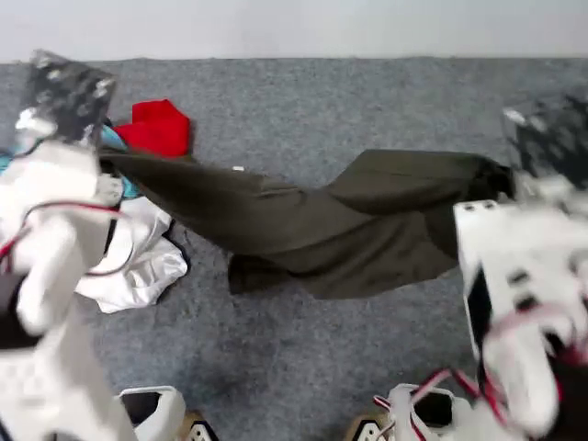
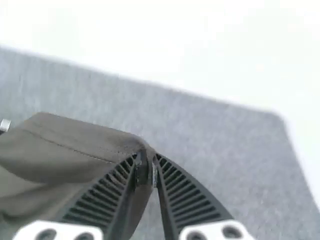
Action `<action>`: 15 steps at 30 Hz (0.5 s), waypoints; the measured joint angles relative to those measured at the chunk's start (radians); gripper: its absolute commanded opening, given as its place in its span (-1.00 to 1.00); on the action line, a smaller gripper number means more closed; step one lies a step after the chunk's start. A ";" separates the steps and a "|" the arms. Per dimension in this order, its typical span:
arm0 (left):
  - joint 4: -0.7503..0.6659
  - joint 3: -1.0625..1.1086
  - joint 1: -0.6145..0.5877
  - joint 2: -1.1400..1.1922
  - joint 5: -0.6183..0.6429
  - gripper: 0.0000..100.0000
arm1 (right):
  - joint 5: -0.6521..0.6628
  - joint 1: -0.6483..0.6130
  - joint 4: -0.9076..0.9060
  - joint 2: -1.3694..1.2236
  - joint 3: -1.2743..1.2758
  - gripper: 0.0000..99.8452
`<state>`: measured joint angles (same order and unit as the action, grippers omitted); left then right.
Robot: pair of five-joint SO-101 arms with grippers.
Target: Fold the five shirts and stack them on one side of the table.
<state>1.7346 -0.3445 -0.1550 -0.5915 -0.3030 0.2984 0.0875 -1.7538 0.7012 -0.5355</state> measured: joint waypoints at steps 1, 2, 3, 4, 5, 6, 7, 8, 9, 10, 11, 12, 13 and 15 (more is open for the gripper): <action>0.000 -0.020 0.000 -0.023 0.009 -0.97 | -0.005 -0.002 0.000 0.012 -0.021 -0.98; 0.000 -0.041 0.000 -0.041 0.014 -0.97 | -0.006 -0.003 0.002 0.017 -0.043 -0.98; 0.000 -0.063 0.002 -0.061 0.018 -0.97 | -0.008 -0.003 0.006 0.017 -0.064 -0.98; 0.000 -0.086 0.002 -0.077 0.020 -0.97 | -0.008 -0.003 0.011 0.017 -0.084 -0.98; 0.000 -0.109 0.002 -0.094 0.020 -0.97 | -0.008 -0.003 0.023 0.015 -0.101 -0.98; 0.000 -0.130 0.002 -0.107 0.020 -0.97 | -0.009 -0.003 0.041 0.014 -0.117 -0.98; 0.000 -0.152 0.002 -0.114 0.020 -0.97 | -0.009 -0.003 0.063 0.014 -0.133 -0.98; -0.006 -0.172 -0.003 -0.115 0.020 -0.97 | -0.009 -0.003 0.089 0.015 -0.150 -0.98; -0.015 -0.187 -0.003 -0.115 0.020 -0.97 | -0.011 -0.003 0.115 0.015 -0.167 -0.98; -0.025 -0.193 0.000 -0.114 0.020 -0.97 | -0.011 -0.003 0.137 0.017 -0.180 -0.98; -0.035 -0.196 0.002 -0.114 0.020 -0.97 | -0.012 0.000 0.157 0.017 -0.189 -0.98; -0.044 -0.201 0.000 -0.114 0.020 -0.97 | -0.012 0.003 0.178 0.017 -0.196 -0.98; -0.054 -0.201 0.000 -0.114 0.020 -0.97 | -0.012 0.003 0.196 0.017 -0.199 -0.98; -0.066 -0.204 0.002 -0.114 0.020 -0.97 | -0.012 0.029 0.239 0.017 -0.203 -0.98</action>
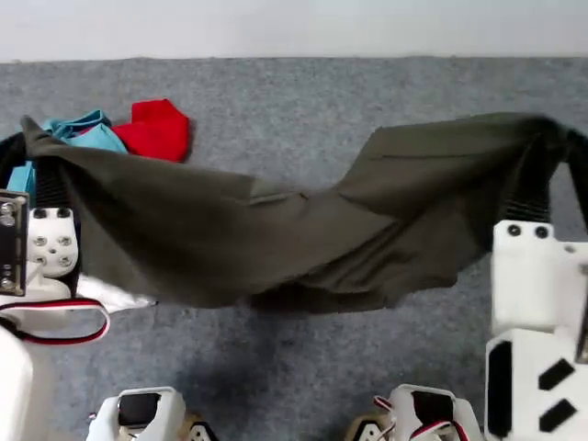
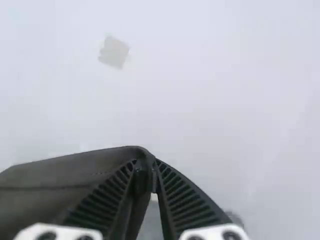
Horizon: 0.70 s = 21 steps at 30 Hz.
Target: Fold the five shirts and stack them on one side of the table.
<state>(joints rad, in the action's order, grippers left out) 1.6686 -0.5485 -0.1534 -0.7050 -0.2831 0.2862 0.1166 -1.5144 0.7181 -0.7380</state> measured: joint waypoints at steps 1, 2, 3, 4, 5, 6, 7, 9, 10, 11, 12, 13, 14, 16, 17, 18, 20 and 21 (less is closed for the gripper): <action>-0.005 0.000 0.000 0.000 0.000 -0.97 | 0.000 0.028 0.023 0.000 -0.002 -0.98; -0.006 0.000 -0.002 0.000 0.000 -0.97 | 0.000 0.061 0.049 0.000 -0.002 -0.98; -0.006 0.000 0.000 0.000 0.000 -0.97 | 0.000 0.097 0.072 0.000 -0.011 -0.98; -0.006 0.000 0.000 0.000 0.000 -0.97 | 0.000 0.130 0.091 -0.002 -0.023 -0.98; -0.006 0.000 0.000 0.000 0.000 -0.97 | 0.000 0.161 0.104 -0.002 -0.041 -0.98; -0.006 0.002 0.000 0.000 0.000 -0.97 | 0.000 0.184 0.117 -0.002 -0.060 -0.98; -0.006 0.005 0.000 0.000 0.000 -0.97 | 0.000 0.198 0.127 0.000 -0.080 -0.98; -0.006 0.025 0.000 0.000 0.000 -0.97 | 0.000 0.212 0.146 0.002 -0.114 -0.98; -0.006 0.040 0.000 0.000 0.000 -0.97 | -0.003 0.215 0.149 -0.003 -0.132 -0.98; -0.006 0.057 0.000 0.000 0.000 -0.97 | -0.014 0.215 0.149 -0.012 -0.150 -0.98; -0.006 0.074 0.000 0.000 0.000 -0.97 | -0.028 0.215 0.149 -0.023 -0.167 -0.98; -0.006 0.087 0.000 0.000 0.000 -0.97 | -0.041 0.215 0.149 -0.037 -0.178 -0.98; -0.006 0.103 0.000 0.000 0.000 -0.97 | -0.054 0.215 0.149 -0.051 -0.187 -0.98; -0.006 0.133 0.000 0.000 0.000 -0.97 | -0.066 0.215 0.146 -0.084 -0.192 -0.98; -0.006 0.147 0.000 0.000 0.000 -0.97 | -0.069 0.215 0.140 -0.101 -0.192 -0.98; -0.006 0.161 0.000 0.000 0.000 -0.97 | -0.072 0.215 0.133 -0.121 -0.192 -0.98; -0.006 0.186 0.000 0.000 0.000 -0.97 | -0.074 0.215 0.110 -0.164 -0.192 -0.98; -0.006 0.198 0.000 0.000 0.000 -0.97 | -0.074 0.206 0.094 -0.186 -0.192 -0.98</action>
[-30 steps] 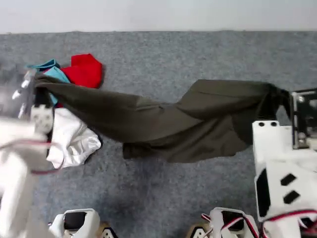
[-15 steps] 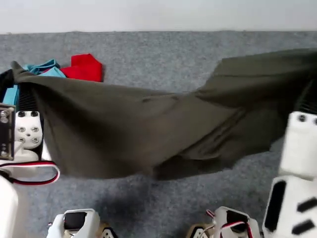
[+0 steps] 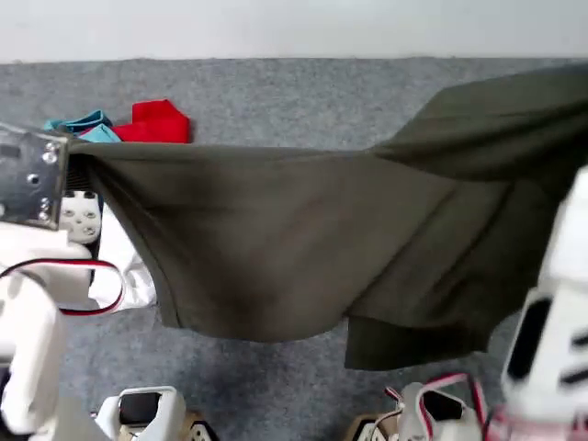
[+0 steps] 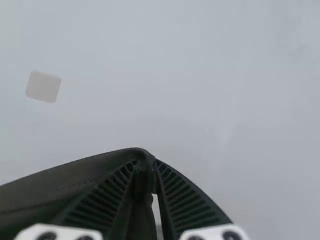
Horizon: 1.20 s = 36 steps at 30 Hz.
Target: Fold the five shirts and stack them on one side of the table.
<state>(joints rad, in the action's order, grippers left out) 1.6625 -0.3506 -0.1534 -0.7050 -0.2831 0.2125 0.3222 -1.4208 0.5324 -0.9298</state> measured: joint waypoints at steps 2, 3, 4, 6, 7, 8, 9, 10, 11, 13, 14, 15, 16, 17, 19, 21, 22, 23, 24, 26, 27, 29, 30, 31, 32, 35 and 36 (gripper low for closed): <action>0.000 0.025 0.000 0.000 0.000 -0.97 | 0.000 -0.031 -0.043 -0.041 0.000 -0.98; 0.000 0.035 0.000 0.003 0.000 -0.97 | 0.000 -0.052 -0.066 -0.051 0.002 -0.98; 0.000 0.037 0.000 0.008 0.000 -0.97 | 0.000 -0.072 -0.087 -0.055 0.002 -0.98; 0.000 0.043 0.000 0.009 0.000 -0.97 | 0.000 -0.124 -0.140 -0.051 0.002 -0.98; 0.000 0.044 0.000 0.006 0.000 -0.97 | 0.000 -0.147 -0.169 -0.041 0.002 -0.98; 0.000 0.044 0.000 0.003 0.000 -0.97 | 0.000 -0.173 -0.198 -0.037 0.002 -0.98; 0.000 0.044 0.000 0.000 0.000 -0.97 | 0.000 -0.193 -0.224 -0.035 -0.002 -0.98; 0.000 0.044 0.000 -0.003 0.000 -0.97 | 0.000 -0.212 -0.241 -0.034 -0.009 -0.98; 0.000 0.044 0.003 -0.003 0.000 -0.97 | 0.000 -0.226 -0.249 -0.038 -0.026 -0.98; 0.000 0.044 0.031 -0.003 0.000 -0.97 | 0.000 -0.238 -0.249 -0.014 -0.060 -0.98; 0.000 0.044 0.048 -0.003 0.000 -0.97 | 0.000 -0.249 -0.249 0.006 -0.083 -0.98; 0.000 0.044 0.071 -0.003 0.000 -0.97 | 0.000 -0.250 -0.249 0.037 -0.104 -0.98; 0.000 0.044 0.092 -0.003 0.000 -0.97 | 0.000 -0.250 -0.249 0.052 -0.126 -0.98; 0.000 0.044 0.109 -0.003 0.000 -0.97 | 0.000 -0.252 -0.247 0.066 -0.146 -0.98; 0.000 0.040 0.129 -0.003 0.000 -0.97 | 0.000 -0.252 -0.247 0.091 -0.150 -0.98; 0.000 0.009 0.132 -0.003 0.000 -0.97 | 0.000 -0.250 -0.226 0.107 -0.147 -0.98; 0.000 -0.017 0.133 -0.003 0.000 -0.97 | 0.000 -0.249 -0.210 0.118 -0.147 -0.98; 0.000 -0.041 0.135 -0.003 0.000 -0.97 | 0.000 -0.249 -0.198 0.130 -0.149 -0.98; 0.000 -0.061 0.135 -0.009 0.000 -0.97 | 0.000 -0.252 -0.193 0.138 -0.163 -0.98; 0.000 -0.081 0.135 -0.017 0.000 -0.97 | 0.000 -0.252 -0.192 0.140 -0.163 -0.98; 0.002 -0.086 0.137 -0.018 0.000 -0.97 | 0.000 -0.252 -0.192 0.141 -0.149 -0.98; 0.012 -0.087 0.140 -0.017 0.000 -0.97 | 0.000 -0.247 -0.192 0.147 -0.149 -0.98; 0.017 -0.087 0.140 -0.017 0.000 -0.97 | 0.000 -0.247 -0.192 0.149 -0.152 -0.98; 0.017 -0.087 0.137 -0.017 0.000 -0.97 | 0.000 -0.250 -0.192 0.150 -0.163 -0.98; 0.017 -0.087 0.135 -0.017 0.000 -0.97 | 0.000 -0.252 -0.192 0.150 -0.161 -0.98; 0.026 -0.087 0.129 -0.014 0.000 -0.97 | 0.000 -0.216 -0.201 0.149 -0.115 -0.98; 0.026 -0.087 0.118 -0.006 0.000 -0.97 | 0.000 -0.206 -0.204 0.149 -0.087 -0.98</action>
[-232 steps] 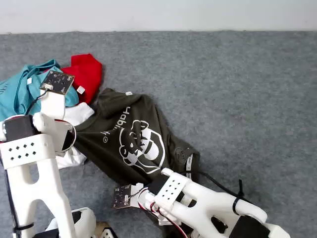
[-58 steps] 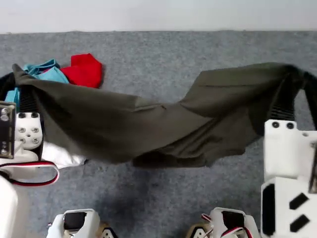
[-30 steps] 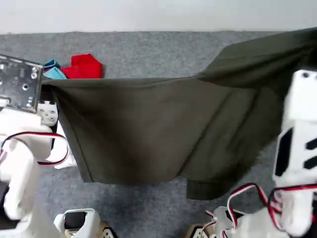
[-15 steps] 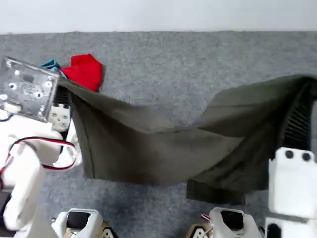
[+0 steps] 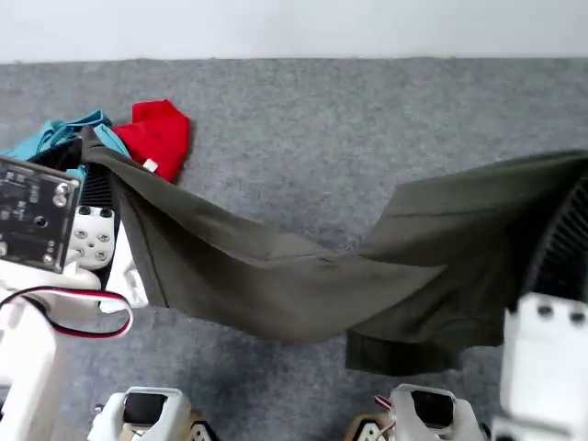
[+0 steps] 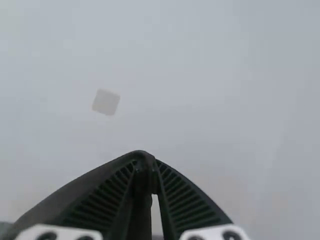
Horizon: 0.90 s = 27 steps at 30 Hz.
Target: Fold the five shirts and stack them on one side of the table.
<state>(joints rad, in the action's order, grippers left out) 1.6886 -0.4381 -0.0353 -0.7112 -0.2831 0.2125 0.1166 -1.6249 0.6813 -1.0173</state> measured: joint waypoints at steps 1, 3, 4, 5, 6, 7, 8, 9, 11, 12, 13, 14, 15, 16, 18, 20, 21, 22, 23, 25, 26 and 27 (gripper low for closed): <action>0.002 0.000 -0.009 0.011 0.000 -0.97 | 0.000 0.002 0.000 -0.014 0.026 -0.98; 0.002 0.000 -0.029 0.049 0.002 -0.97 | 0.000 0.005 0.000 -0.078 0.068 -0.98; 0.002 0.000 -0.035 0.074 0.003 -0.97 | 0.000 0.005 -0.002 -0.120 0.092 -0.98; 0.002 0.000 -0.037 0.098 0.003 -0.97 | 0.000 0.006 -0.002 -0.178 0.092 -0.98; 0.002 -0.006 -0.040 0.127 0.003 -0.97 | 0.000 0.006 -0.002 -0.222 0.098 -0.98; 0.002 -0.021 -0.040 0.163 0.003 -0.97 | 0.000 0.008 -0.002 -0.259 0.100 -0.98; 0.002 -0.035 -0.040 0.190 0.003 -0.97 | 0.000 0.009 -0.002 -0.290 0.100 -0.98; 0.002 -0.057 -0.040 0.221 0.003 -0.97 | 0.000 0.011 -0.002 -0.311 0.100 -0.98; 0.002 -0.107 -0.040 0.273 0.003 -0.97 | 0.000 0.008 -0.002 -0.344 0.091 -0.98; 0.002 -0.135 -0.040 0.298 0.003 -0.97 | 0.000 0.008 -0.002 -0.353 0.078 -0.98; 0.002 -0.166 -0.040 0.321 0.003 -0.97 | 0.000 0.008 -0.002 -0.356 0.058 -0.98; 0.003 -0.195 -0.040 0.338 0.003 -0.97 | 0.000 0.009 -0.005 -0.356 0.031 -0.98; 0.012 -0.224 -0.040 0.353 0.003 -0.97 | 0.000 0.009 -0.014 -0.354 -0.008 -0.98; 0.025 -0.252 -0.040 0.361 0.003 -0.97 | 0.000 0.009 -0.023 -0.348 -0.052 -0.98; 0.043 -0.299 -0.040 0.368 0.003 -0.97 | 0.000 0.008 -0.044 -0.333 -0.127 -0.98; 0.048 -0.334 -0.040 0.368 0.003 -0.97 | 0.000 0.006 -0.066 -0.296 -0.169 -0.98; 0.048 -0.351 -0.040 0.368 0.003 -0.97 | 0.000 0.006 -0.074 -0.276 -0.178 -0.98; 0.048 -0.367 -0.040 0.368 0.003 -0.97 | 0.000 0.006 -0.077 -0.261 -0.189 -0.98; 0.048 -0.385 -0.040 0.368 0.003 -0.97 | 0.000 0.006 -0.077 -0.244 -0.193 -0.98; 0.048 -0.420 -0.040 0.368 0.003 -0.97 | 0.000 0.011 -0.074 -0.213 -0.196 -0.98; 0.048 -0.433 -0.040 0.368 0.003 -0.97 | 0.000 0.012 -0.069 -0.198 -0.196 -0.98; 0.048 -0.439 -0.040 0.368 0.003 -0.97 | 0.000 0.014 -0.066 -0.186 -0.196 -0.98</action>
<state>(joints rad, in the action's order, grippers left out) 1.7361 -0.8769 -0.0752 -0.3429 -0.2800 0.2125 0.1304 -1.6909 0.4956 -1.2137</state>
